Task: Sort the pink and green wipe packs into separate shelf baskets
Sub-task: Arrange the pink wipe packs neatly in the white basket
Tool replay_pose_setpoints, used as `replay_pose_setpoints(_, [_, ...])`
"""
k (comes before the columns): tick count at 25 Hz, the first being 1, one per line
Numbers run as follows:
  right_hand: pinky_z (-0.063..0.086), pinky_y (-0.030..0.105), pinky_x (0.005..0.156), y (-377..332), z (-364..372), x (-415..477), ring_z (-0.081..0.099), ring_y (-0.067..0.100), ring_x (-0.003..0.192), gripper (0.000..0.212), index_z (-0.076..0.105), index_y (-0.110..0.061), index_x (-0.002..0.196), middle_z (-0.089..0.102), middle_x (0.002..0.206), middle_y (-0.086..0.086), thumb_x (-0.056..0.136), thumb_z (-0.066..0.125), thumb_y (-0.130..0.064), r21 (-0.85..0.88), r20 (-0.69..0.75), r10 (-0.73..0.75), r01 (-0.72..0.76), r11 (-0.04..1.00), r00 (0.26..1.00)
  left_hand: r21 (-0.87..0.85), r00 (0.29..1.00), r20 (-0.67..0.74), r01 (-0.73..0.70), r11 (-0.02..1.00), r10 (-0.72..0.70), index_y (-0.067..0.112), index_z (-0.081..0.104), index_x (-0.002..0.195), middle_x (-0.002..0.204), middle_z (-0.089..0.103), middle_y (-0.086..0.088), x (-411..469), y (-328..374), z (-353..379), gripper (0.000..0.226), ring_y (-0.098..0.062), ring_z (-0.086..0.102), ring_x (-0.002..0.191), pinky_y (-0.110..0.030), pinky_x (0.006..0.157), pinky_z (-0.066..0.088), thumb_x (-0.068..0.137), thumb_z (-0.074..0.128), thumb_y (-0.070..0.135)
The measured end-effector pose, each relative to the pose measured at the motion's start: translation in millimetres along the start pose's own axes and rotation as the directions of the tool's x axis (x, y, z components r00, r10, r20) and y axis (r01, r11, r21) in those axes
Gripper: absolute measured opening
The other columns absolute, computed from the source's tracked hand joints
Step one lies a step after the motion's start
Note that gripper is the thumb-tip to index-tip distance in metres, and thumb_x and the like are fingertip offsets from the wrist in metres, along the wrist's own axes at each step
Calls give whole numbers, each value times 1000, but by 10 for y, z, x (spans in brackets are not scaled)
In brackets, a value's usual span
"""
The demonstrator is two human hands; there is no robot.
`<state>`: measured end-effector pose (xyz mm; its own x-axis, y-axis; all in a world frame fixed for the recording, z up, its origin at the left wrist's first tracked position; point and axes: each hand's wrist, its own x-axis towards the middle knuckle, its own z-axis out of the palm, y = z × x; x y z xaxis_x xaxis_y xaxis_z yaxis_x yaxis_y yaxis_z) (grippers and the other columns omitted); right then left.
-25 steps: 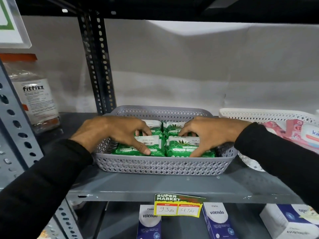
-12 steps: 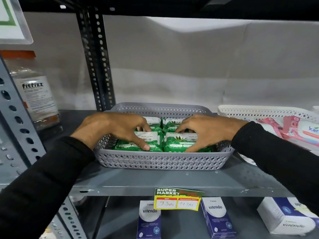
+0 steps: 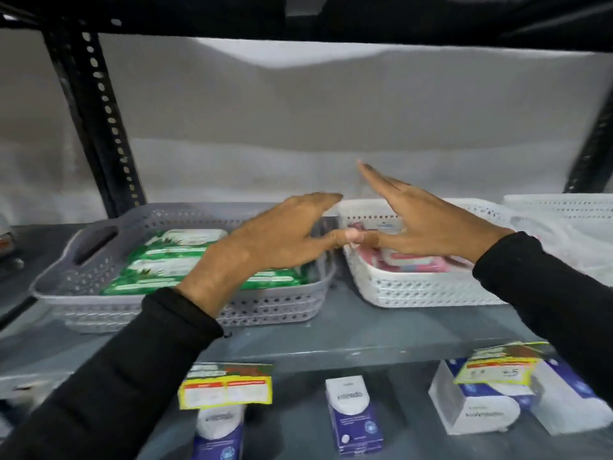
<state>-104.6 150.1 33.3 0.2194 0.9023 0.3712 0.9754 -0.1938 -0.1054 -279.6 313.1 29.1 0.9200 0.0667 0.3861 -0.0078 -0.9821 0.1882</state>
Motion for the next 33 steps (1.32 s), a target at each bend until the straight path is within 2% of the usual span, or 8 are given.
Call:
replay_pose_setpoints(4, [14, 17, 115, 810, -228, -511, 16, -1, 149, 108, -1, -37, 159, 9, 167, -15, 75, 47, -87, 14, 40, 59, -59, 998, 997, 45, 999, 38, 3, 999, -5, 16, 39, 149, 155, 44, -4, 613, 595, 470, 80, -21, 42, 140, -32, 114, 34, 89, 44, 68])
replay_pose_setpoints(12, [32, 36, 116, 1866, -306, -1002, 34, 13, 144, 106, 29, -26, 156, 36, 160, -5, 71, 56, -82, -60, 191, 87, -77, 995, 978, 292, 966, 166, 145, 945, -199, 31, 43, 145, 150, 48, 8, 1165, 911, 936, 78, -18, 44, 136, -40, 103, 42, 79, 67, 66])
replay_pose_setpoints(15, [43, 38, 103, 1938, -282, -1026, 50, 16, 125, 98, 45, -30, 145, 53, 134, -7, 63, 64, -82, -72, 179, 122, -111, 991, 976, 393, 972, 106, 153, 907, -210, 34, 42, 144, 146, 50, 8, 1129, 942, 976, 86, -18, 49, 132, -39, 98, 46, 71, 79, 61])
replay_pose_setpoints(18, [45, 36, 89, 1896, -245, -997, 50, 14, 107, 95, 47, -30, 139, 41, 106, -11, 60, 64, -79, -126, 159, 74, -54, 991, 985, 434, 979, 67, 146, 889, -194, 41, 40, 142, 140, 56, 8, 1101, 949, 984, 85, -19, 56, 125, -41, 94, 50, 69, 81, 59])
replay_pose_setpoints(22, [48, 33, 90, 1907, -315, -938, 54, 13, 109, 89, 51, -32, 139, 51, 110, -14, 61, 74, -69, -91, 167, -11, 26, 996, 986, 415, 968, 83, 182, 891, -236, 47, 47, 137, 135, 62, 12, 1090, 912, 895, 84, -19, 58, 121, -42, 91, 55, 62, 80, 67])
replay_pose_setpoints(26, [43, 12, 93, 2015, -358, -914, 53, 2, 113, 78, 52, -38, 143, 56, 131, -22, 72, 83, -47, 122, 326, -60, 21, 992, 943, 302, 918, 290, 181, 936, -271, 49, 49, 137, 139, 59, 12, 1094, 814, 837, 78, -16, 56, 125, -35, 92, 51, 68, 84, 50])
replay_pose_setpoints(30, [31, 36, 112, 2004, -244, -880, 34, 13, 133, 76, 39, -40, 151, 40, 147, -10, 83, 68, -56, -23, 378, -59, 73, 997, 924, 212, 886, 407, 146, 966, -223, 35, 44, 146, 152, 45, 4, 1125, 763, 899, 73, -17, 39, 140, -36, 114, 35, 83, 79, 28])
replay_pose_setpoints(33, [37, 36, 108, 1999, -255, -874, 41, 13, 124, 76, 40, -38, 151, 48, 138, -6, 83, 67, -58, -34, 366, -52, 69, 997, 929, 180, 895, 404, 126, 976, -190, 32, 41, 148, 151, 43, 5, 1081, 688, 854, 74, -14, 37, 138, -23, 106, 29, 84, 78, 35])
